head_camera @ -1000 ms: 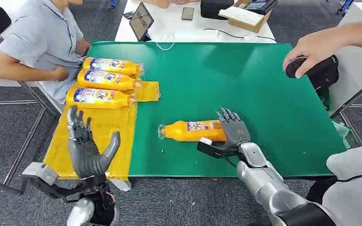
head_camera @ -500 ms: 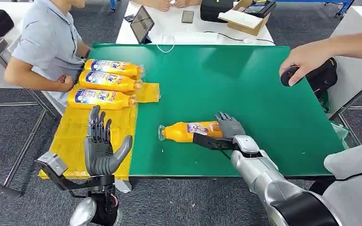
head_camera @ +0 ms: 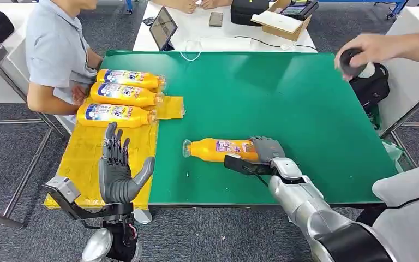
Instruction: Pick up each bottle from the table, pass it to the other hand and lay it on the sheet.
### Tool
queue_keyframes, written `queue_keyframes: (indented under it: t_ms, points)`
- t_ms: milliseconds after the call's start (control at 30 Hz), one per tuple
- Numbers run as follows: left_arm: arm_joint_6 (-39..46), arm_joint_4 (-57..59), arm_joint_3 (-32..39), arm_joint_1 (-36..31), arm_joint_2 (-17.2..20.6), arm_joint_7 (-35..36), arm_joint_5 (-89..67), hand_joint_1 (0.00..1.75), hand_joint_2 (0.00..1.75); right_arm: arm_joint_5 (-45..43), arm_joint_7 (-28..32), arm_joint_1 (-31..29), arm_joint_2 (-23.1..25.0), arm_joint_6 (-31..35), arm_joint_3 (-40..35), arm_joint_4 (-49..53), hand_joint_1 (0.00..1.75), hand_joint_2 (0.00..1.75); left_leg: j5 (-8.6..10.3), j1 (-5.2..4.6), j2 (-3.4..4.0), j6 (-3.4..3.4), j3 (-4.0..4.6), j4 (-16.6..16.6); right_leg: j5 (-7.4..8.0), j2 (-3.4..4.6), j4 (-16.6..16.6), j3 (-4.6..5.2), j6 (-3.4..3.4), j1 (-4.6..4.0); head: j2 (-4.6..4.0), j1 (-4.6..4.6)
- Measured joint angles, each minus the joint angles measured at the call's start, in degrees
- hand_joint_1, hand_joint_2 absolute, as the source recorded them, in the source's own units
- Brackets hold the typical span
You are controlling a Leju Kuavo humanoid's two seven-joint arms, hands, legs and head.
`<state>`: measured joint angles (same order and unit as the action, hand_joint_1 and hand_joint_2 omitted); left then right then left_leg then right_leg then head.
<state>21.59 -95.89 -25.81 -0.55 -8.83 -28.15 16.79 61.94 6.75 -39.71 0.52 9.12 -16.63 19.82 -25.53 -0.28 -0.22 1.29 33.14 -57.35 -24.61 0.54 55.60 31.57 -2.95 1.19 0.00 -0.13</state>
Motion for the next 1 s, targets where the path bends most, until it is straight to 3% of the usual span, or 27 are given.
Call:
queue_keyframes:
  t_ms: [167, 267, 433, 533, 700, 900, 967, 1000]
  points:
    - [0.00, 0.37, 0.00, -0.52, 0.02, -0.07, -0.35, 0.00, 1.75, -2.00, 1.73, 0.02, 0.00, -0.11, 0.11, -0.15, 1.75, 1.75, 0.00, 0.00, 0.00, 0.00, 0.00, 0.00, -0.01, 0.00, 0.00, 0.00, 0.00, 0.00, 0.00, 0.00]
    - [0.15, 0.37, 0.04, -0.43, 0.07, -0.85, -1.18, 0.00, 1.75, -10.85, 10.72, 1.10, 0.04, 0.83, 2.89, -0.09, 1.75, 1.75, -0.01, 0.00, -0.01, 0.01, 0.01, 0.01, -0.01, 0.00, 0.00, -0.07, 0.00, 0.00, 0.00, 0.02]
    - [3.95, 0.09, 0.09, 1.07, 0.50, -3.21, -6.69, 0.00, 1.75, -25.83, 25.47, 6.33, 2.51, 8.71, 9.52, 2.38, 1.75, 1.75, -0.04, 0.02, 0.03, 0.00, 0.11, 0.02, 0.00, 0.07, 0.01, 0.03, 0.00, -0.04, 0.00, 0.00]
    - [4.37, 1.60, 0.18, 2.28, 0.92, 0.86, -10.12, 0.00, 1.75, -37.48, 30.73, 11.49, 5.71, 10.27, 14.06, 8.85, 1.69, 1.75, 0.01, 0.08, -0.11, -0.04, 0.36, 0.02, -0.03, -0.04, 0.06, 0.21, 0.03, -0.09, 0.00, 0.00]
    - [4.33, 8.15, 0.35, 5.03, 0.92, 1.68, -8.83, 0.00, 1.75, -48.52, 29.79, 21.90, 9.77, 13.48, 14.32, 29.77, 1.69, 1.75, 0.00, 0.14, -0.12, -0.04, 0.72, 0.02, -0.05, -0.11, 0.07, 0.55, 0.05, -0.15, 0.00, -0.02]
    - [4.98, 10.34, 0.44, 5.58, 0.92, 1.62, -8.46, 0.00, 1.75, -50.75, 29.09, 25.90, 10.40, 14.82, 13.00, 39.98, 1.69, 1.75, 0.00, 0.05, -0.12, -0.03, 0.86, 0.02, -0.04, -0.12, 0.05, 0.66, 0.04, -0.04, 0.00, -0.02]
    - [5.16, 10.58, 0.46, 5.61, 0.92, 1.68, -8.44, 0.00, 1.75, -51.04, 29.11, 26.27, 10.40, 14.97, 12.76, 41.18, 1.59, 1.75, 0.00, 0.04, -0.12, -0.02, 0.86, 0.01, -0.04, -0.12, 0.05, 0.66, 0.04, -0.04, 0.00, 0.00]
    - [5.16, 10.71, 0.48, 5.61, 0.92, 1.71, -8.44, 0.00, 1.75, -51.14, 29.15, 26.42, 10.40, 15.01, 12.70, 41.70, 1.43, 1.75, 0.00, 0.04, -0.12, -0.02, 0.86, 0.01, -0.04, -0.12, 0.04, 0.66, 0.04, -0.04, 0.00, -0.02]
